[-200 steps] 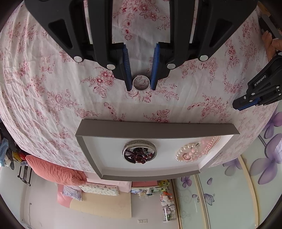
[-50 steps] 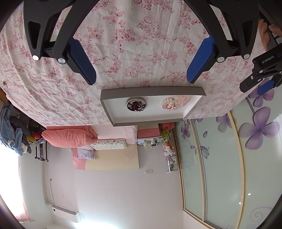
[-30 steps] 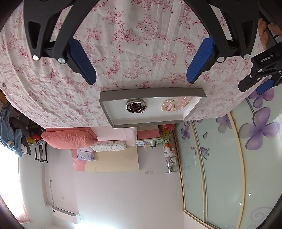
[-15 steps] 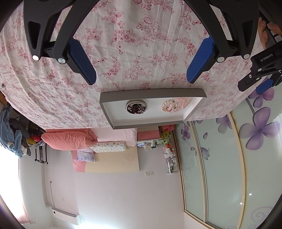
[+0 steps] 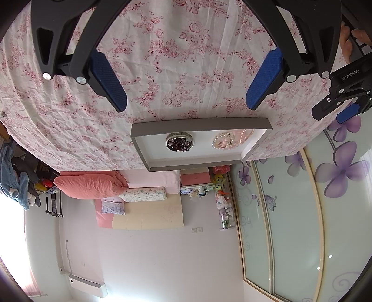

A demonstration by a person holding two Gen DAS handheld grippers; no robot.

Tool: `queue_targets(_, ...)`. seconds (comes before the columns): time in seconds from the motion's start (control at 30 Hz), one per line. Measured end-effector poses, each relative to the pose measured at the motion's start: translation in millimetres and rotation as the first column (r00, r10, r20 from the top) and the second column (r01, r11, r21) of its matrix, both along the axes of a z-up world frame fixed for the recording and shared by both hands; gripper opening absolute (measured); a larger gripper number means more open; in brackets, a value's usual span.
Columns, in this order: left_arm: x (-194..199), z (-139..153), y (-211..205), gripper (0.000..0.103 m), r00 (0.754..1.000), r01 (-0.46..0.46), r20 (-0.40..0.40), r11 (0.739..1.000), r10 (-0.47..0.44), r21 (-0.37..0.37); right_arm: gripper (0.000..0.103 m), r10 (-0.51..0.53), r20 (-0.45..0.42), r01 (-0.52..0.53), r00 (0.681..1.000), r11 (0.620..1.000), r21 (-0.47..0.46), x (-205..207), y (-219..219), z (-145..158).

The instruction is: Organize jewelry

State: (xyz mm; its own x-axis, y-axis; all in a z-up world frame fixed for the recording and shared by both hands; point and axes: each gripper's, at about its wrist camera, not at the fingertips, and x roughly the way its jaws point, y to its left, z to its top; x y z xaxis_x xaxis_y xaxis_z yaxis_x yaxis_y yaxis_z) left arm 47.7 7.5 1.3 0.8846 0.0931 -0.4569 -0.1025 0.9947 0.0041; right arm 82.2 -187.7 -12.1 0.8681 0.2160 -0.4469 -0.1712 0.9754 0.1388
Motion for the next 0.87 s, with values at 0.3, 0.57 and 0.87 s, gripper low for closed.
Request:
queue_targets(0.3, -1.0, -0.4, -1.7, 0.099, 1.000, 0.002, -0.001, 1.000, -0.002, -0.001, 0.101, 0.001, -0.001, -0.001, 1.000, 1.000, -0.001, 0.4, 0.0, 0.6)
queue_targets(0.57, -0.8, 1.0, -1.1, 0.099, 1.000, -0.005, 0.007, 1.000, 0.005, -0.003, 0.101, 0.000, -0.002, 0.000, 1.000, 1.000, 0.000, 1.6, -0.4, 1.6)
queue_targets(0.87, -1.0, 2.7, -0.4, 0.099, 1.000, 0.002, 0.004, 1.000, -0.002, -0.006, 0.101, 0.001, -0.001, -0.001, 1.000, 1.000, 0.000, 1.8, -0.8, 2.1)
